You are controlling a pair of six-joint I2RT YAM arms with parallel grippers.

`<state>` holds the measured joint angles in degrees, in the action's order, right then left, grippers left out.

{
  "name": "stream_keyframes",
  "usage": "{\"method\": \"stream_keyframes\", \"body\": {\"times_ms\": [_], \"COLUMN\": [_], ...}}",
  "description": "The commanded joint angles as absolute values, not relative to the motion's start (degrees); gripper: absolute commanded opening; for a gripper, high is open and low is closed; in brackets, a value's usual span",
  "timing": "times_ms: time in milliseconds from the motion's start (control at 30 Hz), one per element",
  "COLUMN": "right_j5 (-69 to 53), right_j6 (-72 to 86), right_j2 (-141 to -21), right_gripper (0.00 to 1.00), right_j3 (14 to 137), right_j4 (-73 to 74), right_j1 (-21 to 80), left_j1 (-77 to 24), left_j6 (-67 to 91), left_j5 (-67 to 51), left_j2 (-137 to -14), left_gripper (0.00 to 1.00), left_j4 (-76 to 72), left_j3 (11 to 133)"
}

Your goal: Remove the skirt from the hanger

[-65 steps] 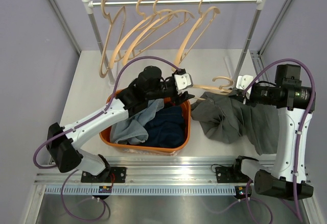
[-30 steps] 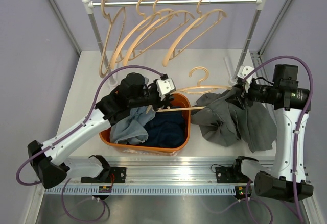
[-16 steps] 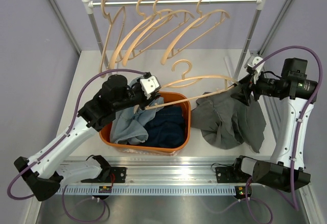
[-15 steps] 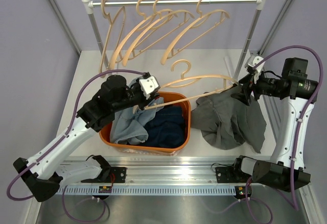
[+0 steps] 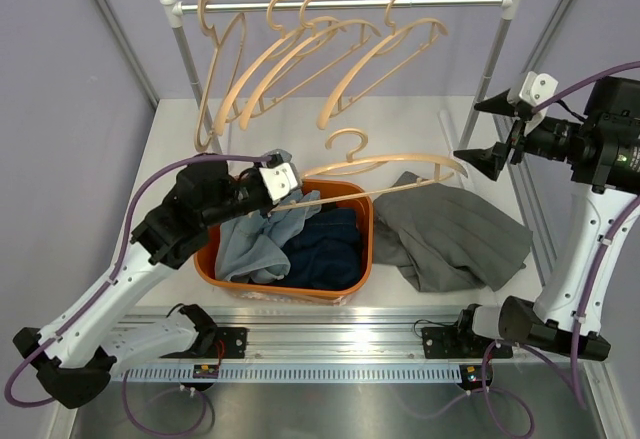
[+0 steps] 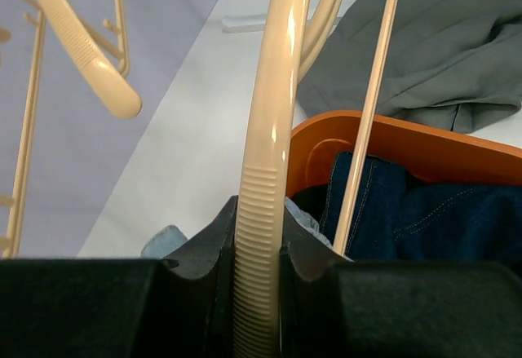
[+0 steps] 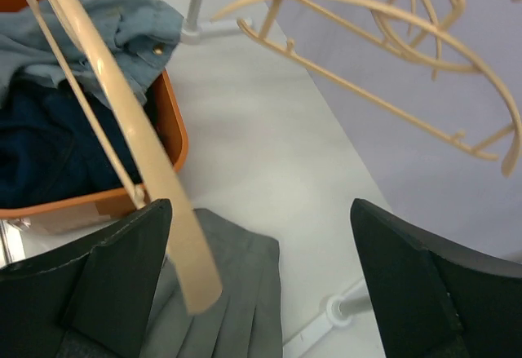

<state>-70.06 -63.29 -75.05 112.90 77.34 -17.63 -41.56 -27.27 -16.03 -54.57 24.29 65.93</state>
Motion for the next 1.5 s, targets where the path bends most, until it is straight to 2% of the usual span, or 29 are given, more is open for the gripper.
{"method": "stream_keyframes", "body": {"times_ms": [0,167,400,533,633,667,767,800,867,900,933,967,1033,1067,1133,1167,1267,1367,1467], "right_j5": [-75.1,-63.9,-57.2,-53.9,-53.2,-53.3,-53.8,-53.8,-53.8,-53.7,-53.6,-53.4,-52.2,-51.8,-49.5,-48.7,-46.5,-48.7,-48.4], "right_j6": [-57.9,-55.5,-57.0,-58.3,-59.0,-59.2,-59.2,-59.2,-59.4,-59.3,-59.3,-59.2,-59.2,-59.2,-59.1,-58.6,-57.7,-57.3,-54.4], "right_j2": [-76.3,-74.7,-73.0,-72.4,-72.5,-72.6,-73.2,-72.9,-72.1,-71.8,-71.5,-70.8,-70.1,-69.3,-68.3,-67.3,-65.4,-64.3,-64.5], "right_gripper": [0.99,1.0,0.99,0.94,0.83,0.72,0.5,0.35,0.22,0.1,0.03,0.0,0.0,0.0,0.0,0.0,0.0,0.0,0.0], "right_j3": [117.8,114.4,108.7,104.5,103.3,103.4,104.5,104.6,104.6,104.4,104.3,104.1,102.9,102.4,100.3,99.3,95.5,93.5,92.8], "right_j4": [94.0,93.1,93.3,92.4,92.5,92.8,94.0,94.1,94.0,94.0,94.0,94.0,94.0,94.0,93.9,93.6,92.6,91.8,89.6], "right_j1": [-12.9,3.5,8.3,8.6,8.6,8.6,8.6,8.6,8.6,8.6,8.6,8.6,8.6,8.6,8.5,8.4,6.9,-0.2,-8.3], "left_j1": [-41.4,-41.5,-41.7,-41.8,-42.1,-42.2,-42.5,-42.6,-42.6,-42.6,-42.6,-42.7,-42.6,-42.6,-42.6,-42.7,-42.5,-42.5,-42.5], "left_j6": [-33.0,-36.6,-38.9,-39.4,-39.9,-39.8,-39.8,-39.6,-38.4,-37.6,-36.3,-35.4,-31.7,-30.7,-27.8,-27.1,-24.7,-22.8,-20.6], "left_j5": [-22.7,-26.5,-30.1,-30.5,-31.2,-31.3,-30.7,-30.4,-29.5,-29.1,-28.1,-27.4,-25.2,-24.0,-21.2,-20.3,-16.6,-12.6,-7.7], "left_j2": [-55.8,-62.8,-68.6,-69.9,-70.2,-70.4,-71.3,-71.4,-71.4,-71.3,-70.9,-70.4,-69.8,-69.4,-67.9,-67.4,-65.5,-63.0,-60.3], "left_gripper": [0.0,0.0,0.0,0.0,0.0,0.0,0.0,0.0,0.0,0.0,0.0,0.03,0.13,0.33,0.57,0.74,0.94,0.99,0.99], "left_j4": [20.7,21.0,19.8,19.5,18.5,18.3,17.9,17.3,16.0,14.1,13.0,11.9,7.9,5.2,2.9,2.1,1.1,1.8,3.6], "left_j3": [67.5,72.7,79.0,80.4,80.5,80.4,80.3,80.2,79.2,78.8,78.2,77.8,76.2,75.7,74.2,74.0,73.9,73.8,73.6]}}
